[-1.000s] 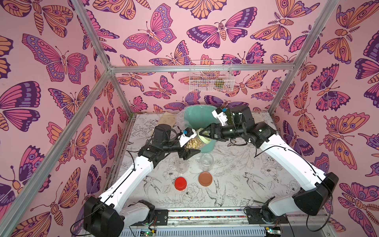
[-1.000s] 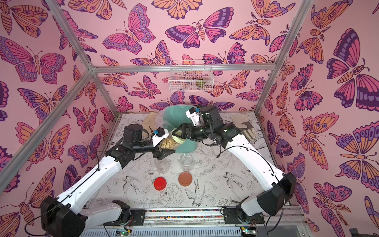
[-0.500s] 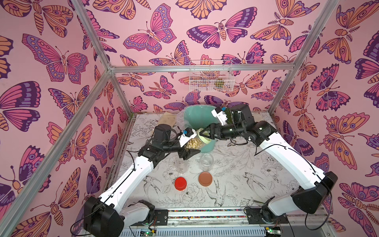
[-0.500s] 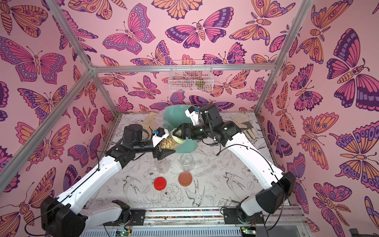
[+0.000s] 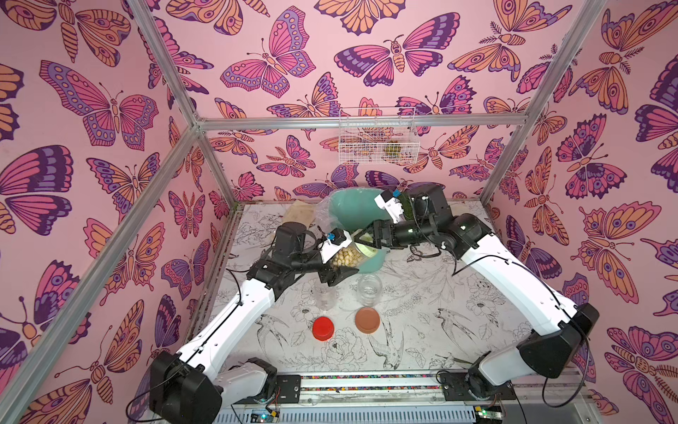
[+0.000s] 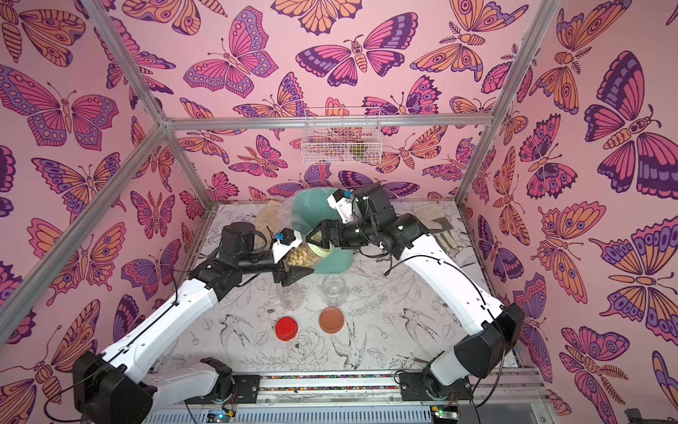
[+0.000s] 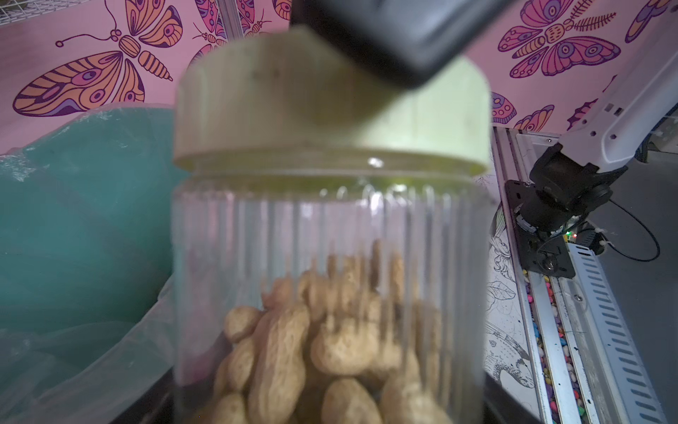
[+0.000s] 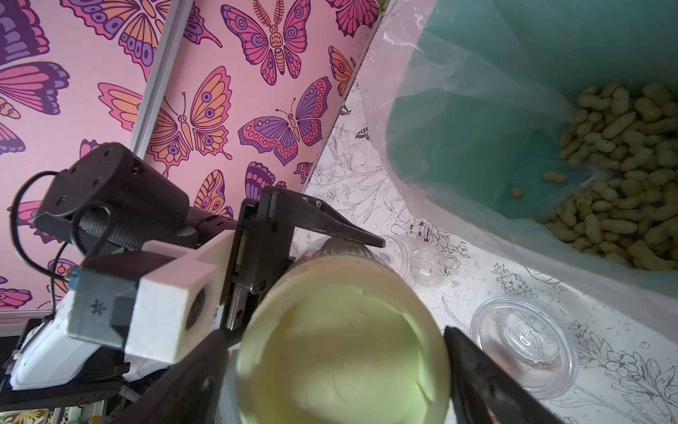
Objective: Empty moldy peanuts from jars
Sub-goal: Unscrew the lid from the jar.
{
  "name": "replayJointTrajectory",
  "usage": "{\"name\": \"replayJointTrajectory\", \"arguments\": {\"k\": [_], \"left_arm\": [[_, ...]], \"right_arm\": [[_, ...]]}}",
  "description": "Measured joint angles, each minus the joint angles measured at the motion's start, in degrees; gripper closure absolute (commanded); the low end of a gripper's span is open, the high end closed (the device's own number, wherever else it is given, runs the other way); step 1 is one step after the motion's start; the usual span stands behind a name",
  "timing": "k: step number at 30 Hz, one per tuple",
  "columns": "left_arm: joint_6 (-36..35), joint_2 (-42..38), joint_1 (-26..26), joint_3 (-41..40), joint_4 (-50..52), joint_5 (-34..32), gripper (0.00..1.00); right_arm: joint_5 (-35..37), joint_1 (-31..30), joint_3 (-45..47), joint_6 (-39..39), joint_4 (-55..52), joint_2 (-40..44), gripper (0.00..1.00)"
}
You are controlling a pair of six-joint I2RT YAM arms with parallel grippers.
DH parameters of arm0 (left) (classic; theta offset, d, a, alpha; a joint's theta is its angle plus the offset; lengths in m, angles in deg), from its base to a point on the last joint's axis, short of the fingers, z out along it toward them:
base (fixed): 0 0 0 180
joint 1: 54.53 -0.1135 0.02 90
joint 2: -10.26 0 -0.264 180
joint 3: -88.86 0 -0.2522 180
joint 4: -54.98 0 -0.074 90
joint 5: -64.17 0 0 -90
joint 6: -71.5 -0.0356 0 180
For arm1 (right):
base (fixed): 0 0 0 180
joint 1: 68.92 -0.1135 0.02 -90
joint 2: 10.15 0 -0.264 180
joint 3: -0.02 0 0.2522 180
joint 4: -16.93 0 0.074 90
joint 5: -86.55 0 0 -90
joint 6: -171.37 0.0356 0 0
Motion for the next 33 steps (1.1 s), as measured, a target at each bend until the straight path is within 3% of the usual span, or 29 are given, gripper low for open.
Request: {"name": "replayJointTrajectory", "arguments": {"k": [10,18,29,33], "left_arm": [[0.0,0.0,0.0,0.0,0.3,0.4,1.0],[0.0,0.0,0.0,0.0,0.7,1.9,1.0],[-1.0,0.0,0.0,0.0,1.5,5.2,1.0],[-1.3,0.0,-0.1,0.0,1.5,6.3,1.0]], "right_arm": [[0.1,0.0,-0.2,-3.7,-0.9,-0.2,0.44],[-5.8,2.1,2.2,-16.1,1.2,0.7,0.58],[-15.2,4.1,5.7,-39.9,4.2,2.0,0.57],[-17.0,4.4,5.7,-45.6,4.1,2.0,0.37]]}}
